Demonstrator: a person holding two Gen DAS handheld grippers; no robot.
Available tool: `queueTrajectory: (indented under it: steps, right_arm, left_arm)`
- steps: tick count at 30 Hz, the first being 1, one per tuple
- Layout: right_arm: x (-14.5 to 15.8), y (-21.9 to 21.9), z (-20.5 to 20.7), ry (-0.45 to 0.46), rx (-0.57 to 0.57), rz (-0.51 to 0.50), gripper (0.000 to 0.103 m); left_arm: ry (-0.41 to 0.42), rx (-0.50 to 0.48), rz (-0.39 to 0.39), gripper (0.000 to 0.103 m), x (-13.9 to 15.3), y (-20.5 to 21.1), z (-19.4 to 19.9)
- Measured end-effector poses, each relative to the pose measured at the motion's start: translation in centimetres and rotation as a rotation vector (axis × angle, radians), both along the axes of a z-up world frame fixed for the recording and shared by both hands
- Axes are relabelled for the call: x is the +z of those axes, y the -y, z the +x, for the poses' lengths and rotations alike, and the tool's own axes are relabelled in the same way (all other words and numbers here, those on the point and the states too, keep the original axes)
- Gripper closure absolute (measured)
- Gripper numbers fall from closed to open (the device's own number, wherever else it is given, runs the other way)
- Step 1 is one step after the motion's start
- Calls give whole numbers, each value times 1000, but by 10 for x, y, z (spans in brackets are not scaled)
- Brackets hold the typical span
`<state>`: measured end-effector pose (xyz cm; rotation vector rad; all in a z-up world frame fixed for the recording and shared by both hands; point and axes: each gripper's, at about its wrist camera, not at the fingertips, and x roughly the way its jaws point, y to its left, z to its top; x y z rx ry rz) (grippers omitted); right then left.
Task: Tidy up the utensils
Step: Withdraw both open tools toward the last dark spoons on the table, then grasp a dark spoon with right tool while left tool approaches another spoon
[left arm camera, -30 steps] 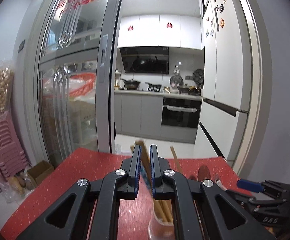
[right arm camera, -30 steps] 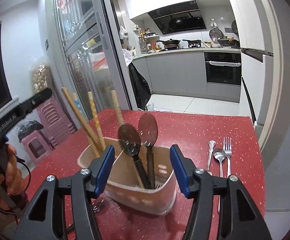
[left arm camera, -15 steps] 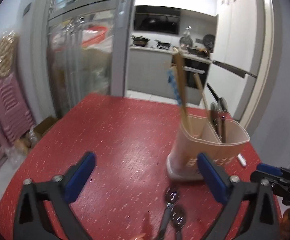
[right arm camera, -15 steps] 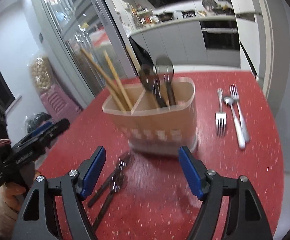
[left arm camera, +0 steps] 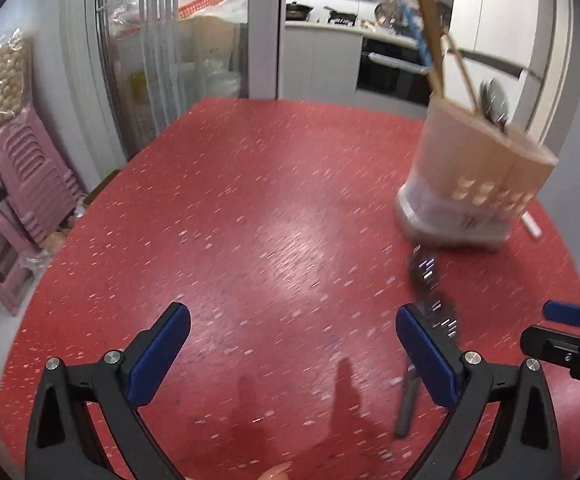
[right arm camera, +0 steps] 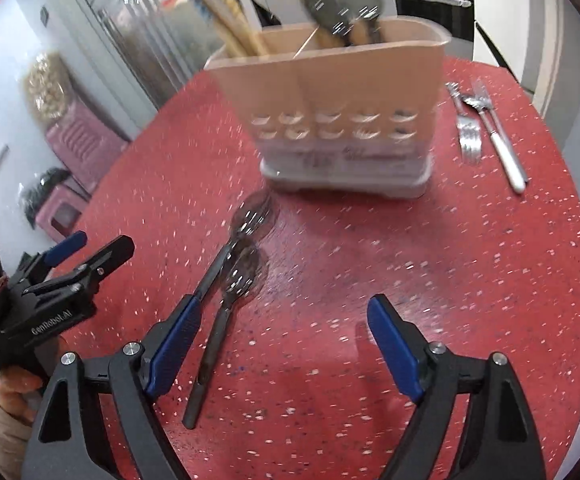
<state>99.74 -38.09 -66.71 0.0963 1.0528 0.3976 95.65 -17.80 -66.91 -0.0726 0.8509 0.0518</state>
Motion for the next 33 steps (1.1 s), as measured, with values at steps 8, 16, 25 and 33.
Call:
queueTrajectory:
  steps: [8,16,25,33]
  right_arm:
    - [-24,-33,9,-97,-9,-76,16]
    - [-32,-46,11,-100,-35,-165,33]
    - [-32,-73,9,-45,-36,-282,46]
    - [-30,-56,11,-30,-38,-267,85]
  left_arm:
    - [-50,15,29,0,-10,-12,-4]
    - [-65,6,3,0,-13,-19,1]
    - [-71,20,12,0,-15,-23,11]
    - [-57,-11,10,0,-10,-14,14]
